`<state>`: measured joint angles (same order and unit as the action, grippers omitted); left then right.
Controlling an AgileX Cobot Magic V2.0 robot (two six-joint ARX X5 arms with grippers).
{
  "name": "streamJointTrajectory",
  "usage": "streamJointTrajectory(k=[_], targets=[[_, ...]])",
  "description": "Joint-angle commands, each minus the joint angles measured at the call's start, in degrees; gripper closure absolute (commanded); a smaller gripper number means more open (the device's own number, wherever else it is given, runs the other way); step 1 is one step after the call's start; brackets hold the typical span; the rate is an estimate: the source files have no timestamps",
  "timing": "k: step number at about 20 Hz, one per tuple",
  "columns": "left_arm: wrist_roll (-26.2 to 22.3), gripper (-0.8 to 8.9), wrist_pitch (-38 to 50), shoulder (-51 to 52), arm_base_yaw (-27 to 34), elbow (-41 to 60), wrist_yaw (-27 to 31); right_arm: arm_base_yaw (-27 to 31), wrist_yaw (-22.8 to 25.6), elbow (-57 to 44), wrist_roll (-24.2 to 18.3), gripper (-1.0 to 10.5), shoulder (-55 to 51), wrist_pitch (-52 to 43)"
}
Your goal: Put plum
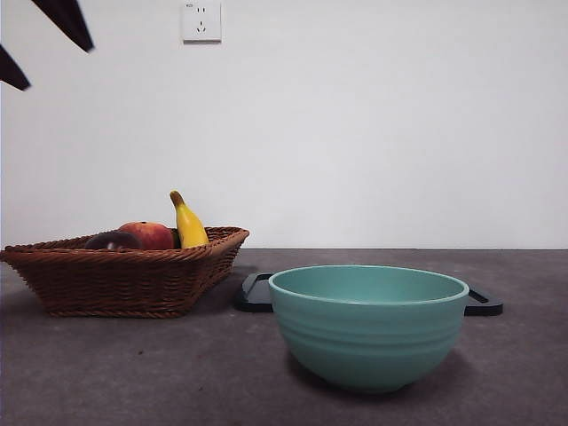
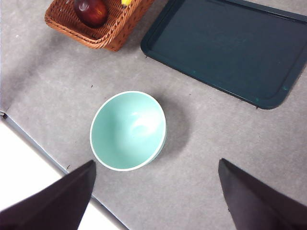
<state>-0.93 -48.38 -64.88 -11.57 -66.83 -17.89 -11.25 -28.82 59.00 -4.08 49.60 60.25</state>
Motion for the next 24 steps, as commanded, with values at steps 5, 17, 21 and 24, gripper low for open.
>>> streamJointTrajectory(k=[5,17,21,24], targets=[[0.07,3.78,0.9,-13.79,-3.54,-7.21,7.17,-0.26,-0.13,1.11,0.66,5.4,0.44,-0.24],[-2.73,3.77,7.96,-30.32,-4.7,-7.63,12.37,-0.26,-0.13,1.11,1.05,5.4,0.48,-0.2],[-2.93,3.77,8.98,-33.79,-4.7,-7.63,12.37,-0.26,-0.13,1.11,1.05,5.4,0.48,-0.24],[-2.93,3.77,9.53,-35.21,-4.96,-7.63,12.37,-0.26,-0.13,1.11,1.05,5.4,0.48,-0.22]])
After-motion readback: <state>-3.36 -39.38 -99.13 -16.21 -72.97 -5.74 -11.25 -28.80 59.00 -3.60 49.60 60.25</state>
